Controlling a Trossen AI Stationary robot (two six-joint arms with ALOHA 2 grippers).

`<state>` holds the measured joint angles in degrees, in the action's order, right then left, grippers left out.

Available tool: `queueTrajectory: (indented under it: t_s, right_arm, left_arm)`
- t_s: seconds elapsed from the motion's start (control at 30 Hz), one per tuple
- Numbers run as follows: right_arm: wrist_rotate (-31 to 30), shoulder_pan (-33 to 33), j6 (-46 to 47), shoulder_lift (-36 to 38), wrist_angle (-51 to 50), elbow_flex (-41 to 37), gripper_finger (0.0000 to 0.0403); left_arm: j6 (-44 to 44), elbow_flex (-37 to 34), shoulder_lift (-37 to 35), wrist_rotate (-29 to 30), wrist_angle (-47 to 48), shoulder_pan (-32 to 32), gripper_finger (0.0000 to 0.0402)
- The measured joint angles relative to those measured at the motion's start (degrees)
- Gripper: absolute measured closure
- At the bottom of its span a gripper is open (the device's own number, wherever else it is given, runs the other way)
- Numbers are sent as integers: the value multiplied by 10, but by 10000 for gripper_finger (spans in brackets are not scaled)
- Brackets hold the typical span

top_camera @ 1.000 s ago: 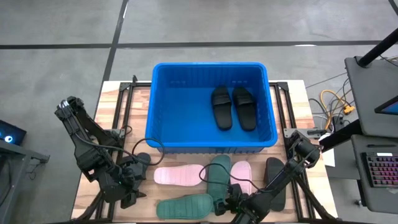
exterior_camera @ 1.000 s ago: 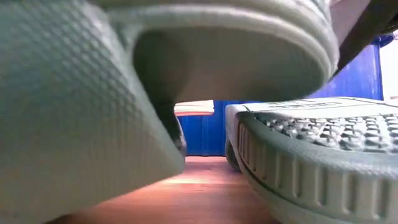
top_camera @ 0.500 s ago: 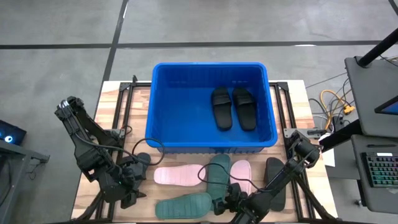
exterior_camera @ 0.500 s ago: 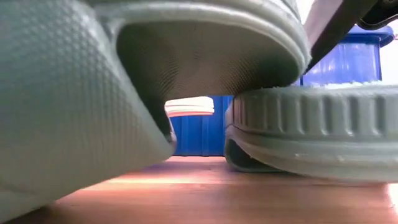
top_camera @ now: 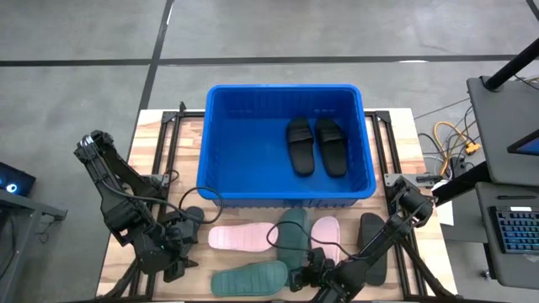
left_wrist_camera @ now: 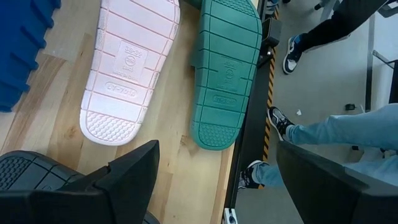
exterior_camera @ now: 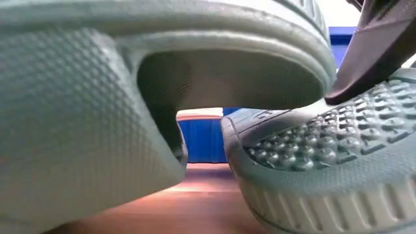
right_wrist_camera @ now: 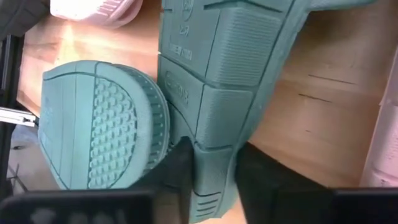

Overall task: Pick and place slides into bin
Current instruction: Put the right green slide into the bin

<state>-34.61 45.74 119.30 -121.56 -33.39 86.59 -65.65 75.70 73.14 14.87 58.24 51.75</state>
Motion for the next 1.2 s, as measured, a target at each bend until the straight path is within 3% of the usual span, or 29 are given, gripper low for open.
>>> queueTrajectory:
  t_s: [0.1,0.37,0.67,0.93,1.2]
  right_arm:
    - [0,3,-2,0,-1,3,348]
    - [12,22,-40,-1,-29,58,354]
    - [29,37,-60,0,-263,181,356]
    - [109,44,-171,0,-288,274,356]
    - [110,59,-173,1,-437,427,356]
  left_arm:
    - [0,0,0,0,-1,0,96]
    - [1,0,0,0,-2,0,96]
    - [1,0,0,3,-3,0,96]
    - [1,-1,0,5,-3,0,96]
    - [1,-1,0,19,-3,0,96]
